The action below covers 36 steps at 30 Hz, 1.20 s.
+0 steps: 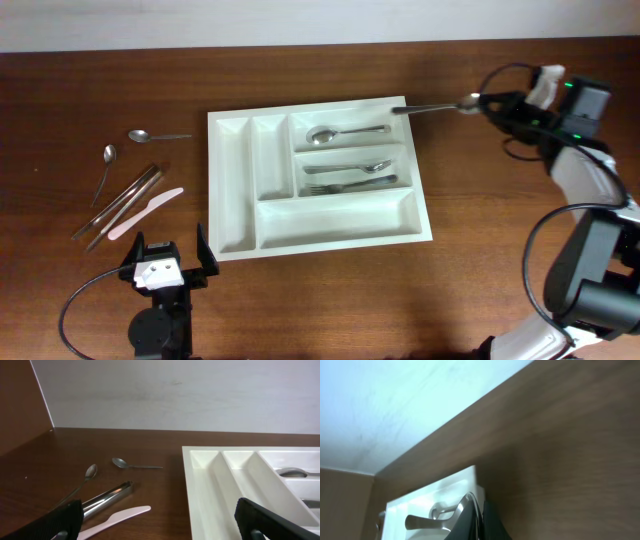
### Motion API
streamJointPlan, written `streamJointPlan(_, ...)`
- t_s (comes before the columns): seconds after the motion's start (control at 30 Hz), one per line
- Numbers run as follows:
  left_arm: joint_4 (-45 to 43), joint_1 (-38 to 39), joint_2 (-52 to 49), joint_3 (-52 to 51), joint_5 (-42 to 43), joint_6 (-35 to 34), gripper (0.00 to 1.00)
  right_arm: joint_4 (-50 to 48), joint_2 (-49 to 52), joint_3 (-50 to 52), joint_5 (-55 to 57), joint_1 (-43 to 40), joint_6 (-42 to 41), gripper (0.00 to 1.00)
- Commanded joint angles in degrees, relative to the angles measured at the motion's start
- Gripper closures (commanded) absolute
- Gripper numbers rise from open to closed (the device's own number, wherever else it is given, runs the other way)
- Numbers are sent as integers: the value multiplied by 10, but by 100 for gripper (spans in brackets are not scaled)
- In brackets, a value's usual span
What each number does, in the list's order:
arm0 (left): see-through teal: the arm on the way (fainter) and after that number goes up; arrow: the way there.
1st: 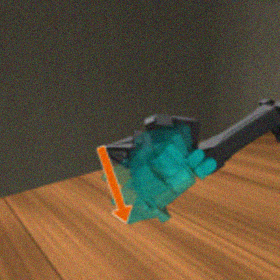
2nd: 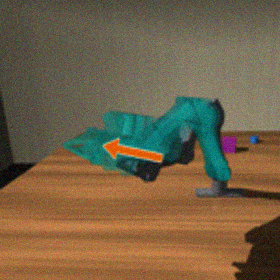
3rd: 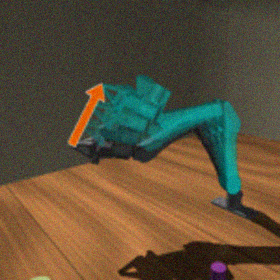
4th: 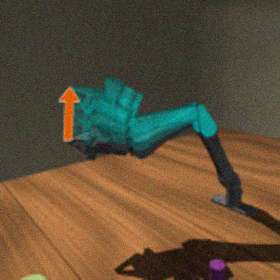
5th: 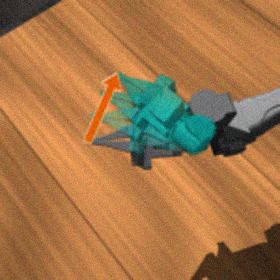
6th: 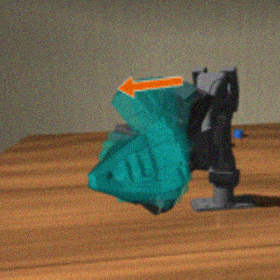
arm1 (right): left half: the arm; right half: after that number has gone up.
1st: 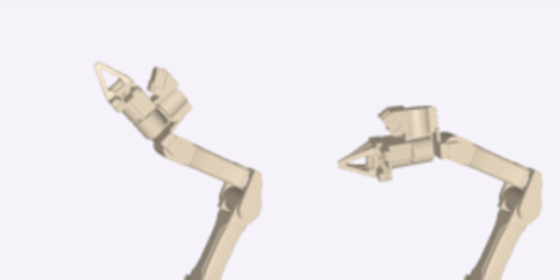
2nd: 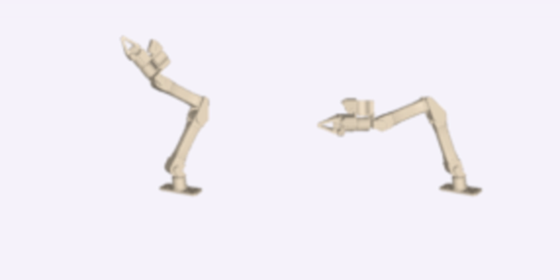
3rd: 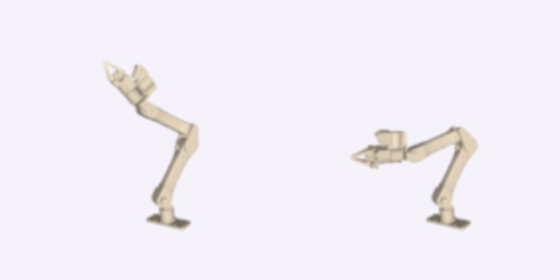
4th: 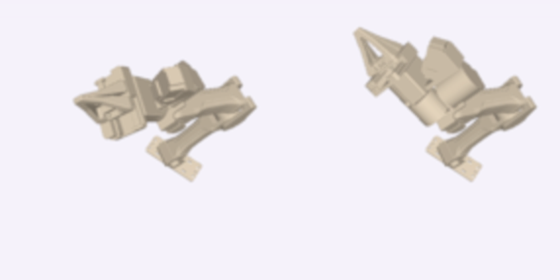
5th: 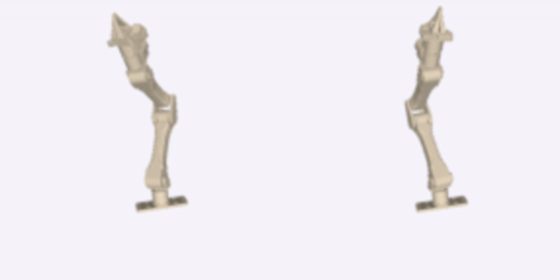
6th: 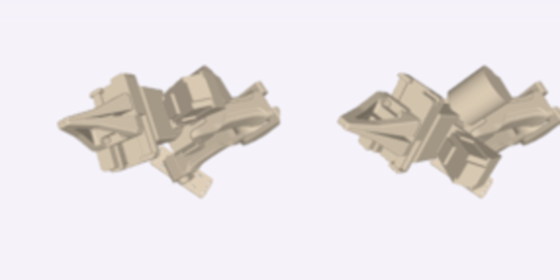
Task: Pack container
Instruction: 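Carry the spoon left and lower it into the top compartment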
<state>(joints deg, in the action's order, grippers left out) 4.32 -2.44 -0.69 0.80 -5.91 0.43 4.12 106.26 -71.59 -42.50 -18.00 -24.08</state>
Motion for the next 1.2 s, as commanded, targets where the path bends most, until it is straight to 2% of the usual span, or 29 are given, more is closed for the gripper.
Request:
streamJointPlan(0.0, 0, -3, 4, -3, 6, 7, 1, -12, 4, -15, 53, 47, -10, 96)
streamJointPlan(0.63, 0, -3, 4, -3, 6, 7, 1, -66, 55, -15, 206, 214, -33, 96)
streamJointPlan(1.0, 0, -3, 4, -3, 6, 7, 1, -68, 76, -15, 221, 244, -44, 96)
streamJointPlan(1.17, 0, -3, 4, -3, 6, 7, 1, -67, 76, -15, 220, 243, -50, 87)
